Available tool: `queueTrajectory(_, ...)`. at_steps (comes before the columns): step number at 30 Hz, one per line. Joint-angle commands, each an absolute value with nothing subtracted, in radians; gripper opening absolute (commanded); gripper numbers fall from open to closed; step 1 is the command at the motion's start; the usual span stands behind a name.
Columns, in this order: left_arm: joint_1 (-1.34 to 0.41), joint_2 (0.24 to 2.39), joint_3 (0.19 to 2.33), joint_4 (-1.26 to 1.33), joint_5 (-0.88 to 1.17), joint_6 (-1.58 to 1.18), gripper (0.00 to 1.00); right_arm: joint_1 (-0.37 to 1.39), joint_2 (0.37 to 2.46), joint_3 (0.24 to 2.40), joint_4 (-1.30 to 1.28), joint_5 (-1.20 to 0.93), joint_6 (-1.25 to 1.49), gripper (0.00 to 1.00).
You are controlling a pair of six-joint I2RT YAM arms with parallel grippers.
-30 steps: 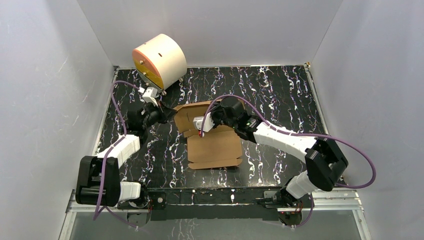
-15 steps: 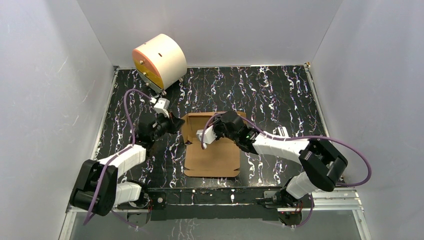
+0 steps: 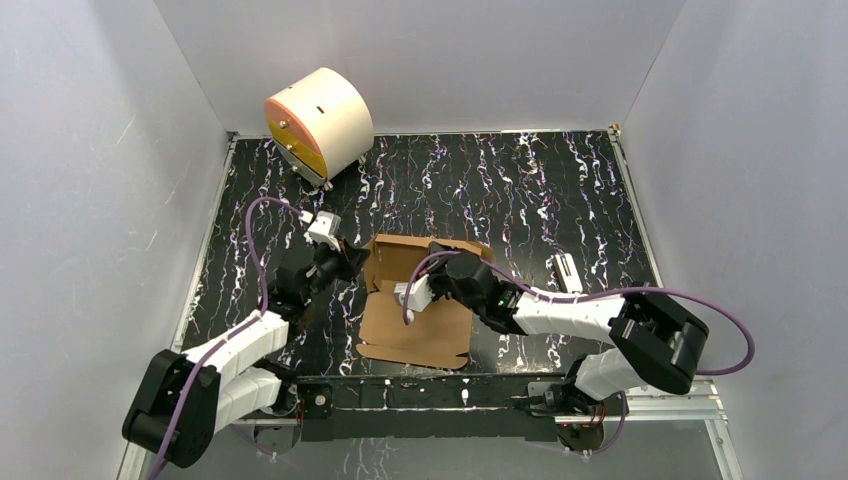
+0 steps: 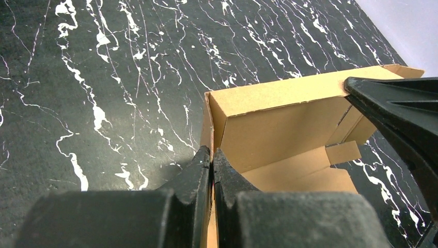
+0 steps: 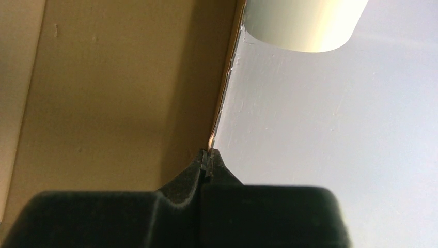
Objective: Fold the paper box
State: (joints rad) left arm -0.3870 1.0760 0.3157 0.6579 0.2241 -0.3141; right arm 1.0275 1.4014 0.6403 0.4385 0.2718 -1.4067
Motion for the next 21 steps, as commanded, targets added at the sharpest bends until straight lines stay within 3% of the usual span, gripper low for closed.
queueTrajectory(1,-0.436,1.011,0.275,0.651,0.172,-0.303,0.00,1.093,1.379,0.574,0.604,0.297,-1.457,0.00)
queueTrajectory(14,-0.500,0.853,0.157,0.611,0.114,-0.344,0.03,1.181,1.412,0.491,0.801,0.464,-1.627,0.00)
queueTrajectory(21,-0.503,0.894,0.194,0.651,0.099,-0.351,0.06,1.180,1.492,0.488,0.949,0.486,-1.680,0.00)
